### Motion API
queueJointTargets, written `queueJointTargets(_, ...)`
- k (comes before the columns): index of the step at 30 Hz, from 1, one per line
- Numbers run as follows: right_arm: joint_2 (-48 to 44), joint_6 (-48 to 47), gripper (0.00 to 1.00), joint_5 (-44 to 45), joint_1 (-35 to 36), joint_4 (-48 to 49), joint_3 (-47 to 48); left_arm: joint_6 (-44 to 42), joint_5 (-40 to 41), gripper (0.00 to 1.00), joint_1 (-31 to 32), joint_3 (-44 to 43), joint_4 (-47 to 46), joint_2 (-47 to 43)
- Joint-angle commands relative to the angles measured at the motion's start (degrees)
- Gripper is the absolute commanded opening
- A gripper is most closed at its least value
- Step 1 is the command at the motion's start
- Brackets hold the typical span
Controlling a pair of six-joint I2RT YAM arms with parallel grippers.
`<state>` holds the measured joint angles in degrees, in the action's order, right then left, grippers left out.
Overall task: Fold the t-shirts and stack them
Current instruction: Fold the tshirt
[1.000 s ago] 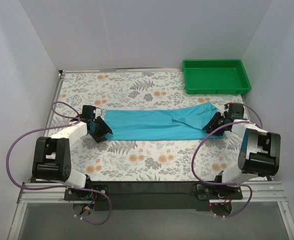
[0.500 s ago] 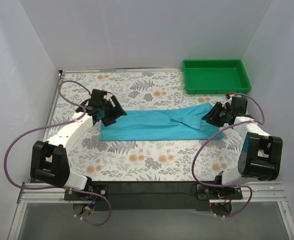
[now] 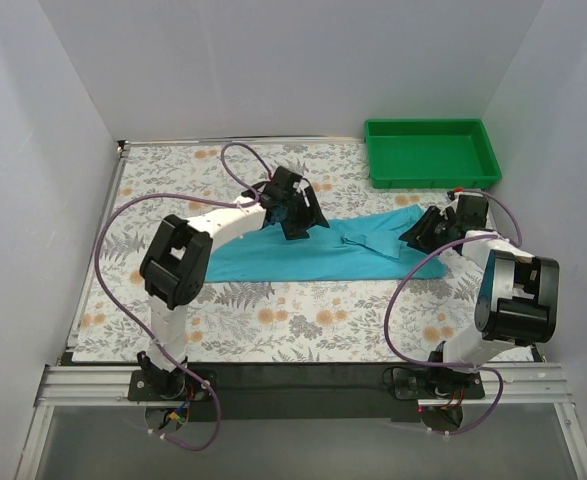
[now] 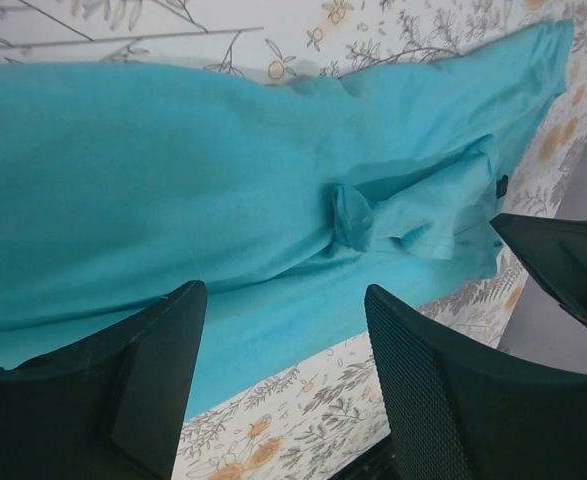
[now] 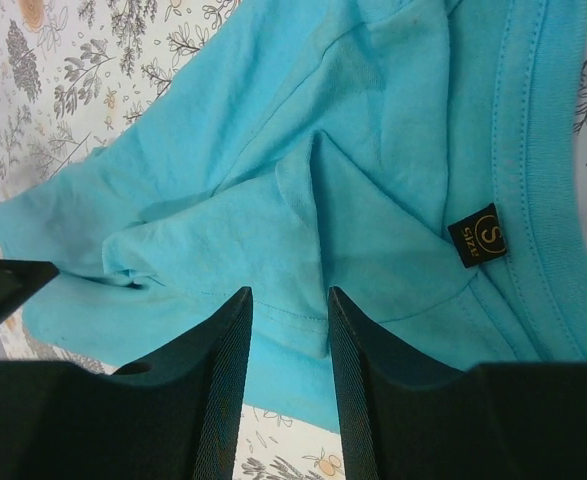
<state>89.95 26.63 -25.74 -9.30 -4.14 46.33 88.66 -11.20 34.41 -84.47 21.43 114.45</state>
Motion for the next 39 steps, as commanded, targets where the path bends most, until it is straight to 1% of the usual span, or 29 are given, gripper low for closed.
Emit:
queueJointTargets(1, 0.84, 0.35, 0.37, -0.46, 0.16, 2.73, 1.66, 2.13, 1.52, 0.59, 0.48, -1.41, -0.6, 1.29)
queueJointTargets(2, 0.93, 0.35, 0.37, -0.54, 0.16, 2.74, 1.49, 2.13, 4.14, 0.59, 0.3, -0.53, 0.18, 1.21)
queueJointTargets(5, 0.84, -0.62, 0.37, -0.45, 0.25, 2.73, 0.88, 2.57, 6.1, 0.57, -1.1, 5.44, -0.77, -0.71)
queueJointTargets(7, 0.84, -1.14, 0.37, -0.54, 0.42, 2.73, 0.35, 2.92, 6.28, 0.57, -1.98, 10.08, -1.91, -1.86)
queueJointTargets(13, 0.75, -0.97, 0.36, -0.54, 2.0, 2.65, -1.5, 2.74, 6.72, 0.56, -5.32, 17.66, -2.27, -4.32)
queueJointTargets(15, 0.14, -0.09, 0.36, -1.85, 3.58, 2.56, -1.59, 2.66, 7.16, 0.56, -6.9, 22.05, -2.27, -6.59)
queueJointTargets(16, -1.26, 0.61, 0.37, -1.95, 7.15, 1.86, -1.5, 2.05, 6.9, 0.55, -9.86, 27.11, -2.27, -10.18)
queueJointTargets(17, -1.27, 0.87, 0.37, -1.95, 7.19, 1.86, -1.5, 1.69, 6.9, 0.55, -9.89, 29.08, -2.27, -10.22)
queueJointTargets(18, -1.79, 1.23, 0.38, -1.43, 8.23, 1.51, -1.59, 1.17, 6.81, 0.55, -10.5, 30.57, -2.1, -13.26)
queueJointTargets(21, -3.55, 2.63, 0.4, -0.81, 12.72, 1.68, -1.5, -0.85, 7.6, 0.55, -12.18, 34.09, -1.22, -18.2)
queueJointTargets(22, -3.82, 2.98, 0.4, -0.55, 14.29, 1.68, -1.24, -1.38, 8.12, 0.55, -12.26, 34.1, -0.78, -21.08)
queueJointTargets(25, -3.91, 3.69, 0.4, -0.1, 16.5, 1.77, 0.07, -2.09, 7.51, 0.56, -12.18, 32.27, 0.89, -24.44)
queueJointTargets(29, -1.63, 4.13, 0.39, -1.86, 17.91, 2.03, 2.54, -1.65, 5.67, 0.57, -11.04, 26.56, 2.64, -25.77)
queueJointTargets(31, -1.18, 4.13, 0.39, -2.04, 19.05, 1.94, 3.33, -1.21, 5.31, 0.57, -9.99, 23.23, 3.26, -25.51)
queueJointTargets(34, -0.83, 4.39, 0.38, -1.77, 20.19, 1.94, 3.68, 0.28, 3.12, 0.57, -8.49, 21.28, 3.0, -23.84)
queueJointTargets(39, 0.05, 4.3, 0.36, -1.86, 20.9, 2.29, 2.54, 1.69, 1.54, 0.52, -5.77, 17.76, 2.48, -18.23)
